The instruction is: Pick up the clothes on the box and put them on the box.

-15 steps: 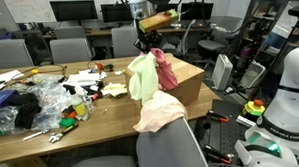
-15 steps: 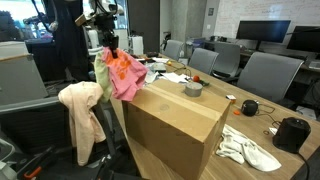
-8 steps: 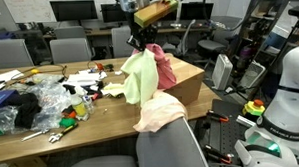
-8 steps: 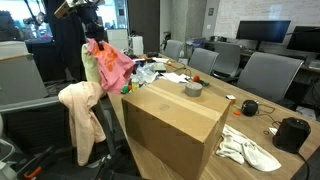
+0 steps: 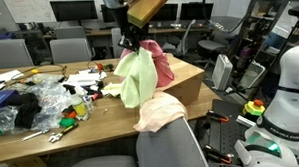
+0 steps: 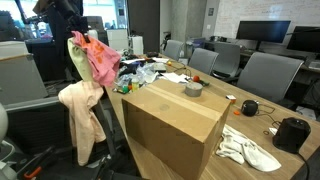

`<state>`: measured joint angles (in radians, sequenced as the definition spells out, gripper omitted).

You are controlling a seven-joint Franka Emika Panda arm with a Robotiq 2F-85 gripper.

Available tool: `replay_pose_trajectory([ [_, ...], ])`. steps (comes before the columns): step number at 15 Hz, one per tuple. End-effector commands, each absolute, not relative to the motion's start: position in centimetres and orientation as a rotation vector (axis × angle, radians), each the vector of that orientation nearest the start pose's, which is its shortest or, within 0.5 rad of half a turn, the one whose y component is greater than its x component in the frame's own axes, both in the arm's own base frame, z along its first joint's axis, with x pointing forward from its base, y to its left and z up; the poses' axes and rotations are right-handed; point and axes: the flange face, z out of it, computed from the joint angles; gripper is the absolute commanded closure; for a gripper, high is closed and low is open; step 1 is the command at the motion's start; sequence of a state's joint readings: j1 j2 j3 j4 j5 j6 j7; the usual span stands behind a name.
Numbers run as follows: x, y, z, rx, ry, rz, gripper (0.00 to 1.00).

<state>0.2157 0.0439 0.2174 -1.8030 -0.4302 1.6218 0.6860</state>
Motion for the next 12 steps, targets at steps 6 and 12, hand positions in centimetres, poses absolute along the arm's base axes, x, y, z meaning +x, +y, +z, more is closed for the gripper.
replay_pose_trajectory([
  [6,53.5,26.7,48.9,-3.786,-0.066,-0.075,0.97],
  [12,51.6,32.4,48.5,-3.803,-0.429,-0.111,0.97],
])
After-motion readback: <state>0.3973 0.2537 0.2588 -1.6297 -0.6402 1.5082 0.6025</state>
